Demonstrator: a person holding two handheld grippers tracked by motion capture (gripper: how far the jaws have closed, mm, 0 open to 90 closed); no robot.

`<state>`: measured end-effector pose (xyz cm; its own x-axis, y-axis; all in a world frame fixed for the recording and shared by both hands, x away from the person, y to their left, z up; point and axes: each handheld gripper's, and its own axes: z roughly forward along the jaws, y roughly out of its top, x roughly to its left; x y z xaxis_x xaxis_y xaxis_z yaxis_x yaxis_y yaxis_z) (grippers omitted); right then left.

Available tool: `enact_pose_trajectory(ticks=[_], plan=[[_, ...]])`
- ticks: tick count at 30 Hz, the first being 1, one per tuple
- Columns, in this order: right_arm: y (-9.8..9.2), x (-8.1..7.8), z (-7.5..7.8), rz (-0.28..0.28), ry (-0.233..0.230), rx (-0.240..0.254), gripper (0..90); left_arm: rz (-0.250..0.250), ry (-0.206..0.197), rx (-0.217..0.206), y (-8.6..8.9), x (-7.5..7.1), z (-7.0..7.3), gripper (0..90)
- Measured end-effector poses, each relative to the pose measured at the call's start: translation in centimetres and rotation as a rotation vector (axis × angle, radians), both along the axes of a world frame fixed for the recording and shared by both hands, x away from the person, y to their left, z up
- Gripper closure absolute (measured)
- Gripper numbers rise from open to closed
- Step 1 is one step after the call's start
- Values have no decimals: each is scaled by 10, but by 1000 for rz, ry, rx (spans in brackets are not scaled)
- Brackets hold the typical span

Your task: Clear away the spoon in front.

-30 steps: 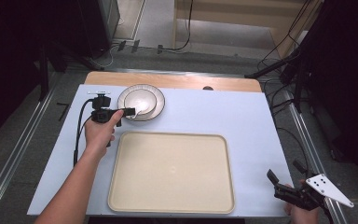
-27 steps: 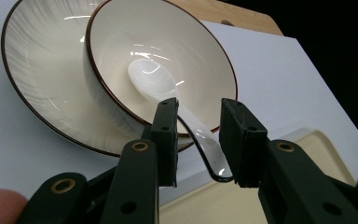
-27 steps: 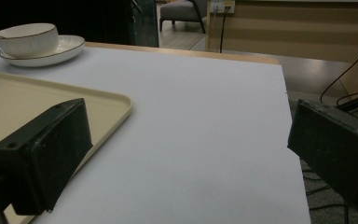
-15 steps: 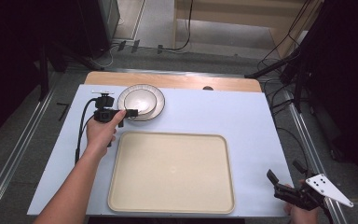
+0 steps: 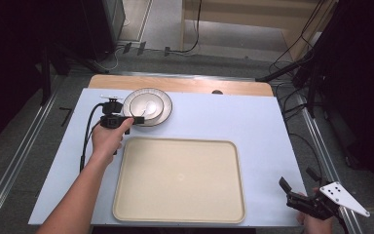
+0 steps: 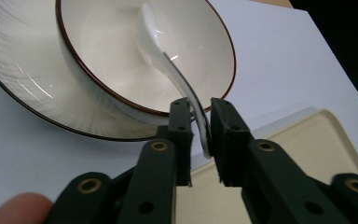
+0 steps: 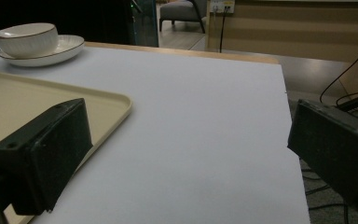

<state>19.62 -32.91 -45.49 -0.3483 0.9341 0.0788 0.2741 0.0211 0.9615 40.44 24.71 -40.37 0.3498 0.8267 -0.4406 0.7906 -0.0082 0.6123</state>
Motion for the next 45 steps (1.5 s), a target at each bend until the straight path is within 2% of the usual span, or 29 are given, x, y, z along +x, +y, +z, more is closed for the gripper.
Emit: enact_pose_trajectory(ticks=[3,8,11,12,14,23,27,35,40,45], plan=[[0,0,0,0,0,0,0,9,-14,27,0,-1,1,856],[0,0,0,3,-1,-3,0,6,-45,45,-1,-3,2,866],[0,0,0,2,-1,-3,0,9,-78,37,-2,-6,5,868],[0,0,0,1,0,-3,0,9,-78,37,-2,-6,5,868],[0,0,0,2,-1,-2,0,16,-108,33,-2,-9,8,869],[-1,-1,0,-1,-2,-2,0,42,-170,23,5,-23,19,869],[-1,-1,1,-1,-3,-1,0,56,-198,16,11,-37,21,869],[0,-1,1,2,-8,0,0,44,-264,10,14,-65,23,869],[0,-1,2,-1,-8,1,0,20,-288,-15,14,-82,23,869],[0,-2,2,0,-11,0,0,18,-308,-16,13,-95,24,869]])
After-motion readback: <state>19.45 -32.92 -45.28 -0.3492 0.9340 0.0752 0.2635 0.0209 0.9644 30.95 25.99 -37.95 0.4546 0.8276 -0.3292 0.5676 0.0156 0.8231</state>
